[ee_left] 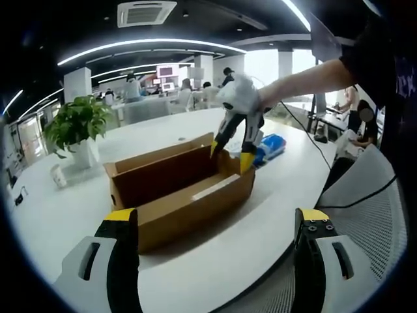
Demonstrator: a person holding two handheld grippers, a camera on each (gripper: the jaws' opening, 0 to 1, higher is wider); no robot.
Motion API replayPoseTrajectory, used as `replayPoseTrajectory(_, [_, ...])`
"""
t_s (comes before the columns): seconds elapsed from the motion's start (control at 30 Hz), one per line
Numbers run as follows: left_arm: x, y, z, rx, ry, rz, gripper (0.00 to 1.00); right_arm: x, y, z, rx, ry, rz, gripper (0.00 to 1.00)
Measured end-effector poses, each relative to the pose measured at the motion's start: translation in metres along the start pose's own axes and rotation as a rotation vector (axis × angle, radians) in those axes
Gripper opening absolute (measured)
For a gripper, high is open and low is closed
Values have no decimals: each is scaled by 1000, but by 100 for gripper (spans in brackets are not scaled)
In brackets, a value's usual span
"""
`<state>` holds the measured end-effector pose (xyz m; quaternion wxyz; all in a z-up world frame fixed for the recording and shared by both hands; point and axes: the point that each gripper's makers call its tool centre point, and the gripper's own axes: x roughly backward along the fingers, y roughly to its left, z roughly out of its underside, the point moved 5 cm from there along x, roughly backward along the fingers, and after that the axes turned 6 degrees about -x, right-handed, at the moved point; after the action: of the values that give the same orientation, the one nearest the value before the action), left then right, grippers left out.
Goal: Operate the shoe box by opening the lid, removing the specified soft item, and placing it in the target area until the item is outside and the box remains undamaged.
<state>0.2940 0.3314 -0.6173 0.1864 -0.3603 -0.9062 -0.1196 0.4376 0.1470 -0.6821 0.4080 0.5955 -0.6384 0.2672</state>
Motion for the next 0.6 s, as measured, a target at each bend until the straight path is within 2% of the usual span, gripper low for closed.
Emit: replayPoseTrajectory(0.6, [0, 3, 0, 4, -6, -13, 99, -17, 0, 4, -22, 25, -20, 54])
